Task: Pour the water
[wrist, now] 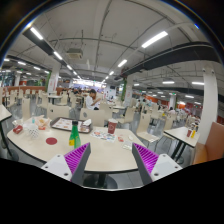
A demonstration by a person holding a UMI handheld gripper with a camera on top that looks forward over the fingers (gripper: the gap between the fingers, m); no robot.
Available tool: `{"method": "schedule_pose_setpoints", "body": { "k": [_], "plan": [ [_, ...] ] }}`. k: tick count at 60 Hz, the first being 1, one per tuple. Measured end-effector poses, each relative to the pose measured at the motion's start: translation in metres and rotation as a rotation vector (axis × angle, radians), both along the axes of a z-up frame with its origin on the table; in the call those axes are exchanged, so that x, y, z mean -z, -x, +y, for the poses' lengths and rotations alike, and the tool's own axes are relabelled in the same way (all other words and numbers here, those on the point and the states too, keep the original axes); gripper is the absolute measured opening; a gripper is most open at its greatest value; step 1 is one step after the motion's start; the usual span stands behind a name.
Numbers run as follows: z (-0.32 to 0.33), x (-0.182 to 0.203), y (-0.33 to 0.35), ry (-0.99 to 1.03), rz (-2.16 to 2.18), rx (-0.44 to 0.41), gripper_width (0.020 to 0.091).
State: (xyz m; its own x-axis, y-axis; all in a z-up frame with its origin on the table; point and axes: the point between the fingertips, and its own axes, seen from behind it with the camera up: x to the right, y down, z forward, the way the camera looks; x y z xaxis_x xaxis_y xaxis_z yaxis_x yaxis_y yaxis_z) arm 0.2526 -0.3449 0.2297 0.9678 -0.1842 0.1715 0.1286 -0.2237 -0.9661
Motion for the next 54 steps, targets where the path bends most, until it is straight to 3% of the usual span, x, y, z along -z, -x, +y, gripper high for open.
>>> {"method": "schedule_pose_setpoints", "body": {
  "k": [22,41,54],
  "plan": [
    [0.017,0.012,0.005,-0.004,0.064,-0.029,0.0846],
    [0.095,0.077,0.091,0.003,0.140,-0.165,0.0845],
    [0.185,0.131,0.123,0.041,0.167,-0.134,0.0847]
  ]
}}
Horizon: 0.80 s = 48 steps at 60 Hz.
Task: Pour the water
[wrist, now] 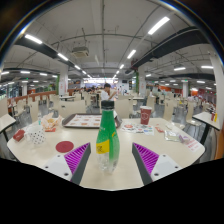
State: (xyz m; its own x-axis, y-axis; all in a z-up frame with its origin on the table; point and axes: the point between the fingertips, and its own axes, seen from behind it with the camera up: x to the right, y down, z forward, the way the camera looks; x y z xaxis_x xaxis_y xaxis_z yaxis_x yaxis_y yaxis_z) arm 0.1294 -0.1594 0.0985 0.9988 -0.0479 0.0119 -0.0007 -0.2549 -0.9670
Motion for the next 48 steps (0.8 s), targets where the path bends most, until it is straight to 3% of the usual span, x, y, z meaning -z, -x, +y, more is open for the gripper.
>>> {"method": "schedule_pose_setpoints", "body": {
  "k": [6,9,10,12,18,26,36,48],
  "plan": [
    [0.038,0.012,0.008,0.006,-0.023,0.009,0.0840],
    [0.054,0.018,0.010,0.016,-0.030,0.012,0.0794],
    [0.059,0.021,0.010,0.024,-0.031,0.016,0.0764],
    [0.066,0.030,0.007,0.051,-0.032,0.034,0.0507],
    [0.075,0.028,-0.004,0.024,-0.038,0.106,0.0479],
    [0.076,0.028,0.004,0.032,-0.043,0.082,0.0396],
    [0.080,0.027,0.012,0.084,-0.158,0.068,0.0378],
    [0.090,-0.031,0.063,0.064,-0.618,-0.017,0.0378]
  ]
}}
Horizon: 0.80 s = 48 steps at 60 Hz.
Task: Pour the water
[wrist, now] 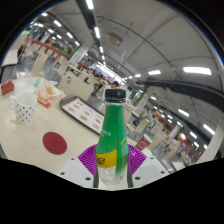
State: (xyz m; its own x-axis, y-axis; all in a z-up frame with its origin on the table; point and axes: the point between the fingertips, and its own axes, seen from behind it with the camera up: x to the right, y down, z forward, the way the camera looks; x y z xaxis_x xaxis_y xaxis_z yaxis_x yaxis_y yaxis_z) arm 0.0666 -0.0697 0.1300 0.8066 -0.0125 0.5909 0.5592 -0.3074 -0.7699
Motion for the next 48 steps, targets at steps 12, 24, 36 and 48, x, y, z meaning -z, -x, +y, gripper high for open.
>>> {"method": "schedule_pose_setpoints", "body": {
  "k": [12,24,36,48],
  "plan": [
    [0.033,-0.055,0.082,-0.038,-0.779,-0.123,0.0378],
    [0.054,-0.084,0.153,-0.099,-1.443,-0.209,0.0375],
    [0.065,-0.084,0.206,-0.201,-1.882,-0.277,0.0378],
    [0.070,-0.077,0.209,-0.190,-1.923,-0.307,0.0378]
  ]
}}
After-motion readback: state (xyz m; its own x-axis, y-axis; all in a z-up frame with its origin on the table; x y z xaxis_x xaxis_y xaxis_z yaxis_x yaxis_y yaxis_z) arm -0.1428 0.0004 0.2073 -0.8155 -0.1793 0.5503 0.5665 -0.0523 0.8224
